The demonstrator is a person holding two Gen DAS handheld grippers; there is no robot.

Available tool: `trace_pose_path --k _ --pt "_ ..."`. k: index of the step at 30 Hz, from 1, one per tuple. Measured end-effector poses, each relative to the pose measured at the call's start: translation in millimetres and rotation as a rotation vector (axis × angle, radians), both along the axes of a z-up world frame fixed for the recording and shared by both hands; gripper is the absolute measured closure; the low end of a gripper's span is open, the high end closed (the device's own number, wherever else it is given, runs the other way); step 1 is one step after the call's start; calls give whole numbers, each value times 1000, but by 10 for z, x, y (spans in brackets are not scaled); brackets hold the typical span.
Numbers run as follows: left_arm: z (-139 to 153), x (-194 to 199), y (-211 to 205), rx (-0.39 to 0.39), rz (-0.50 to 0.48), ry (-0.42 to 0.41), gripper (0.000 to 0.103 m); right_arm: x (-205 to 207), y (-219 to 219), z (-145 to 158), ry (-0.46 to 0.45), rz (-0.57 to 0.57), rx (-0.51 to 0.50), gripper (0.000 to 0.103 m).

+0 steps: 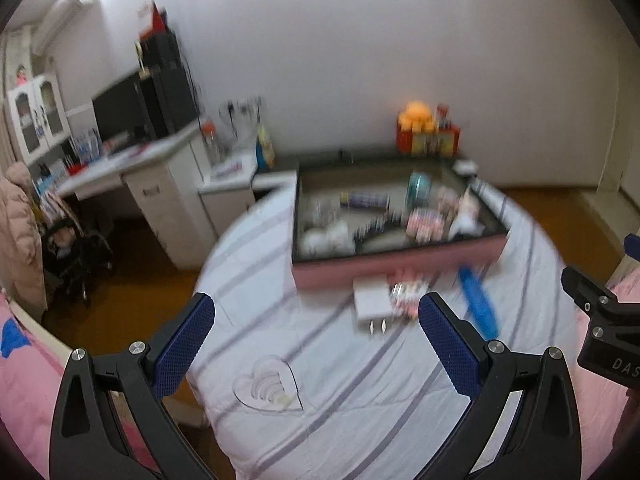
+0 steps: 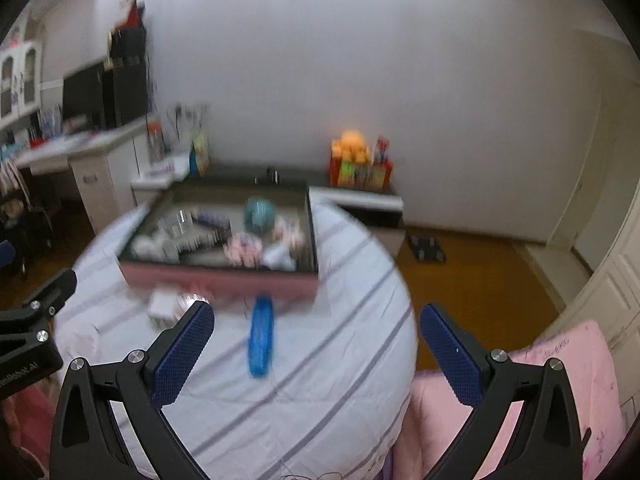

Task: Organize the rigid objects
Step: 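Withdraw both grippers and move them toward the charger and highlighter, then grasp the white charger with the left gripper while the right grasps the blue highlighter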

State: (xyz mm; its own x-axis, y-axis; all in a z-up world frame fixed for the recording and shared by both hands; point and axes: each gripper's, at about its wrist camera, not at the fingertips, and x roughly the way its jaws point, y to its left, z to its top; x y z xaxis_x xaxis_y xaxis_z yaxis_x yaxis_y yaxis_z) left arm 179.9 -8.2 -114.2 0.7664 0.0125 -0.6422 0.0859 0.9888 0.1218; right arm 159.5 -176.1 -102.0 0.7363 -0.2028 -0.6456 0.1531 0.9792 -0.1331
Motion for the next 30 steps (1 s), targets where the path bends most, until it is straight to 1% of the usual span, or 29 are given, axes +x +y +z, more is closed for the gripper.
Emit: trace_pose_path --k 4,7,11,14,17,21,22,24,26,30 --pt "-410 296 -53 22 12 124 0 259 -49 -429 127 -2 -1 0" --pt "-610 464 -99 29 4 184 0 406 -44 -665 195 -2 -13 0" --pt "-806 602 -169 40 -26 232 0 564 -34 -915 255 3 -24 0" --pt "-926 699 -214 47 -32 264 0 651 -27 -1004 281 6 -23 0" --pt "-964 777 -220 30 -38 279 0 725 -24 -1063 296 30 -2 0" --pt "-1041 904 -223 49 -3 290 0 788 -16 -1124 309 28 -23 0" --pt "-1074 940 -216 41 -5 303 0 812 -28 -1151 314 23 -26 0" --pt "-1146 1013 -204 -8 -29 347 0 867 -67 -1189 319 16 -9 0" --pt "-1153 1037 -187 -42 -37 362 0 891 -111 -1189 316 15 23 0" --pt "-1102 1057 -216 -25 -40 363 0 953 -136 -1178 311 16 31 0"
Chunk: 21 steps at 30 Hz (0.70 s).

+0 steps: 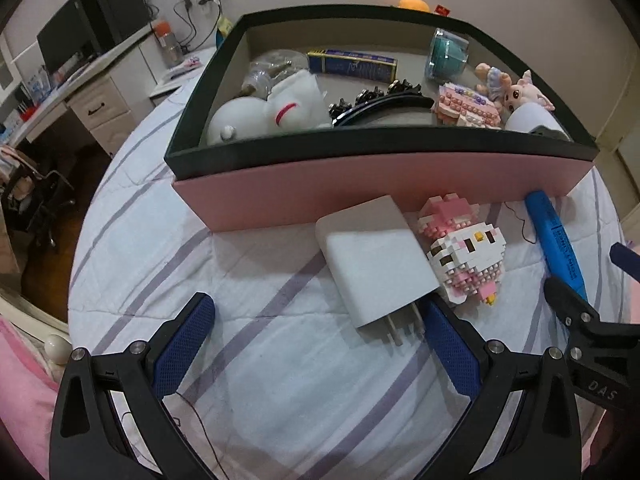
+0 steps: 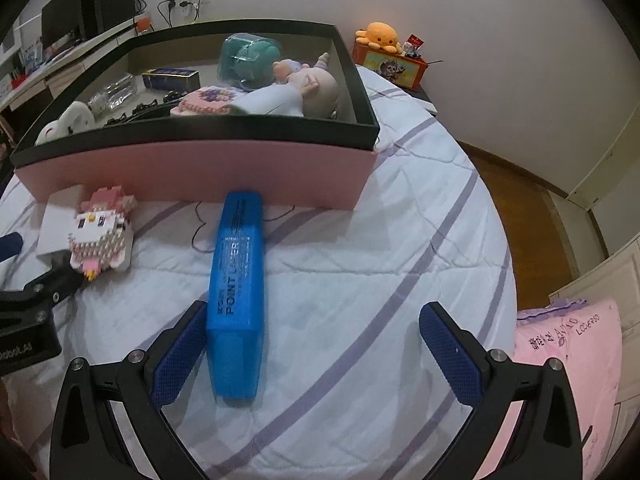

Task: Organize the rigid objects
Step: 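Grasp the white charger with the left gripper while the right grasps the blue highlighter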

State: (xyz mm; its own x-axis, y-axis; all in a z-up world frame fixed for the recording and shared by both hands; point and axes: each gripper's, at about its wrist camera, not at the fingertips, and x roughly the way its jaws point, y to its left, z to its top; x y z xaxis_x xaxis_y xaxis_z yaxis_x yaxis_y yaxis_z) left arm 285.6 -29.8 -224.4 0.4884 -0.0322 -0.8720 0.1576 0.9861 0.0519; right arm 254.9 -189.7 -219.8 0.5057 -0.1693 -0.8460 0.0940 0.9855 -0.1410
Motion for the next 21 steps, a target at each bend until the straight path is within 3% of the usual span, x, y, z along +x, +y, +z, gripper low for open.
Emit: trace_pose_path --k 4,7,10,13,17,21 --pt "95 -8 -30 -87 -48 -4 0 -1 22 12 -2 12 -7 0" --pt "31 43 -106 -81 -55 39 0 -29 36 20 -1 15 4 0" --pt "22 17 -146 -48 -54 28 0 -5 0 6 -2 18 8 0" --pt "63 32 -38 3 26 -8 0 6 -22 -1 -1 22 9 0" --pt "70 167 171 -110 118 29 0 7 -26 -5 -3 23 15 0" --pt "28 243 94 -39 112 25 0 32 -25 -7 -2 21 13 0"
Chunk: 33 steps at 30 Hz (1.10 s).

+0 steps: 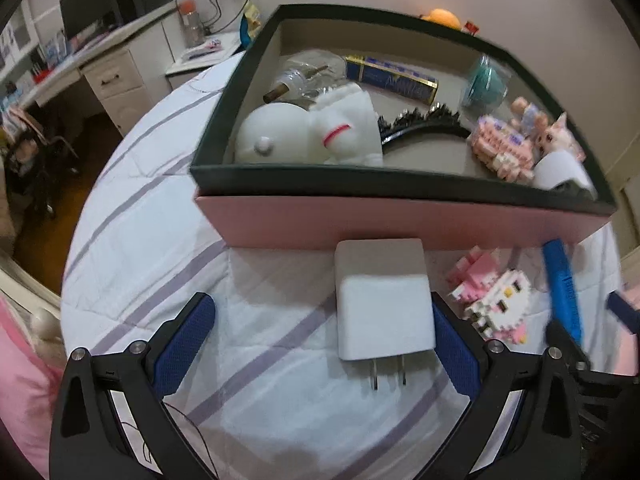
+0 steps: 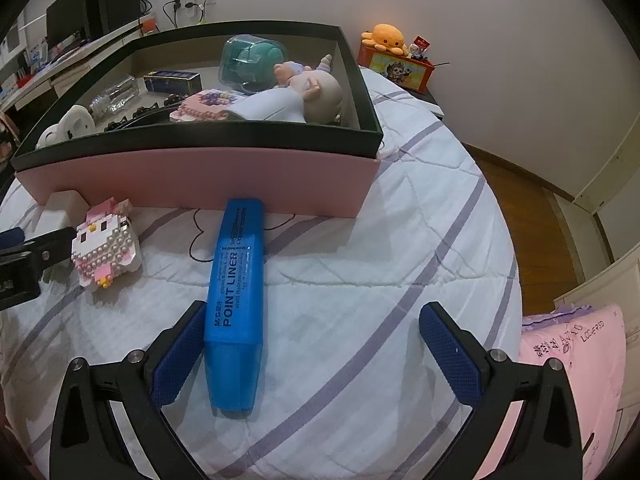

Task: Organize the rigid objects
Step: 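Grasp the white charger with the left gripper while the right grasps the blue highlighter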

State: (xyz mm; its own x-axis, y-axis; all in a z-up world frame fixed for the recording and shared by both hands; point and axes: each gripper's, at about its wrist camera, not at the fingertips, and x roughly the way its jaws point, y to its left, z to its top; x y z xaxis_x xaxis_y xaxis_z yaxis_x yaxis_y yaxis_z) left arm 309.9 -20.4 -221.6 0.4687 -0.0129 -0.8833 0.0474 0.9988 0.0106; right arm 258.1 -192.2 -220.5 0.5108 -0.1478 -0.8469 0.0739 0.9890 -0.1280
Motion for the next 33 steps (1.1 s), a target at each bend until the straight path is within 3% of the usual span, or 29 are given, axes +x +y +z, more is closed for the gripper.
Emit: trace_pose_path --k 3,4,6,7,9,11,12,25,33 --pt "-11 -67 -43 12 10 -38 6 19 7 1 -6 -4 -6 1" --pt "-9 -96 -52 -1 2 -49 13 14 19 7 -13 -4 3 6" --pt "9 -249 -40 -4 -20 -80 35 11 45 11 -20 13 30 17" --pt "33 -311 -62 -6 -27 -90 58 20 72 15 -28 28 42 26" --pt "63 -426 -139 -10 -47 -93 62 54 84 22 -37 43 77 43" --pt "69 -464 -113 -16 -67 -100 62 66 105 46 -48 32 78 72" --pt "84 -476 -92 -29 -70 -97 62 62 122 56 -50 34 82 76" --pt "93 -309 50 -64 -81 -82 62 60 -48 148 -61 22 158 76" --pt "258 -393 90 -78 -87 -114 62 -96 -110 428 -143 -11 192 76"
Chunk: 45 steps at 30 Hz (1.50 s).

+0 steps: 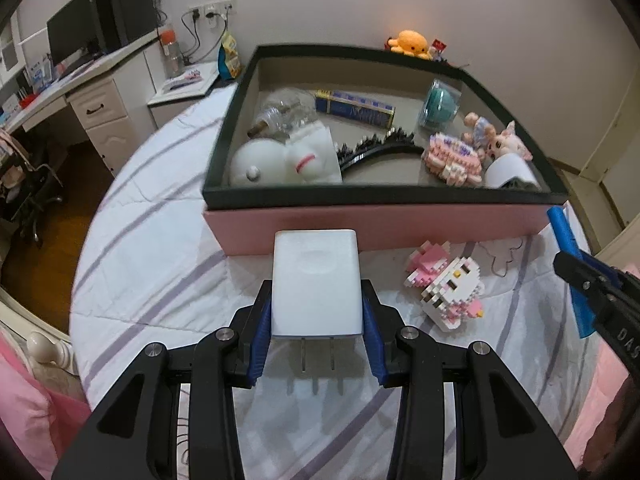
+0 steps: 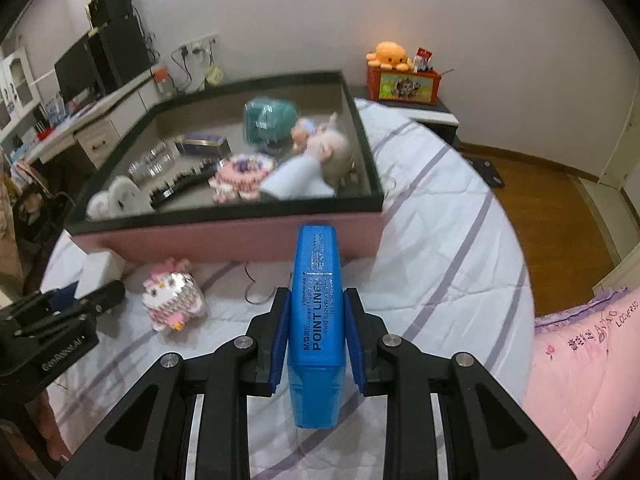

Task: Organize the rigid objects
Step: 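Grasp the white charger with the left gripper while the right grasps the blue highlighter, then lift the charger and highlighter and carry both over the pink box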

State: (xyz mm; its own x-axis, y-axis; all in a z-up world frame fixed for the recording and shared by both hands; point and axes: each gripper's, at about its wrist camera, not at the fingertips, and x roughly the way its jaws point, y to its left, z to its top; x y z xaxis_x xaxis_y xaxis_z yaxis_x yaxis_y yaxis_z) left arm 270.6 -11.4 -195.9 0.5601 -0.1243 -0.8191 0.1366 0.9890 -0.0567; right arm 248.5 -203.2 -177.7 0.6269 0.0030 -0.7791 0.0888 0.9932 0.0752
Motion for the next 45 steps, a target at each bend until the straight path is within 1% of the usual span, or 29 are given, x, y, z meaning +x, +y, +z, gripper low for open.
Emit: trace_pose_path --k 5,8,11,13,19,21,24,28,33,36,42,45 --pt "253 -118 73 -26 -2 -54 62 -109 -3 255 -66 -13 2 76" --pt "447 -230 119 -22 8 -106 62 -194 12 404 -101 -23 -1 76" --pt "672 -382 188 -48 5 -155 62 -322 35 583 -146 -23 -11 76" --pt "768 -458 220 -56 10 -169 62 -440 73 723 -184 -22 -23 76" --pt "1104 -812 297 -61 1 -258 62 -837 173 1104 -288 -15 -35 76" --pt "1229 -938 330 -74 -6 -294 62 -951 227 1200 -316 -10 -39 76" --pt "1407 -1128 337 -72 -6 -349 62 -1144 296 1339 -363 3 -52 76" --pt "1565 -1329 356 -73 -8 -399 62 -1348 347 1508 -413 11 -60 76" --pt "1715 -1545 334 -70 -14 -454 62 -1540 412 1637 -458 9 -74 76" --pt "1772 -1619 314 -74 -20 -472 62 -1577 460 1661 -459 11 -77 76" --pt "1809 -1681 291 -71 -27 -489 62 -1569 459 1663 -465 9 -71 76" --pt "1811 -1647 284 -64 -22 -493 62 -1550 422 1653 -464 5 -66 76"
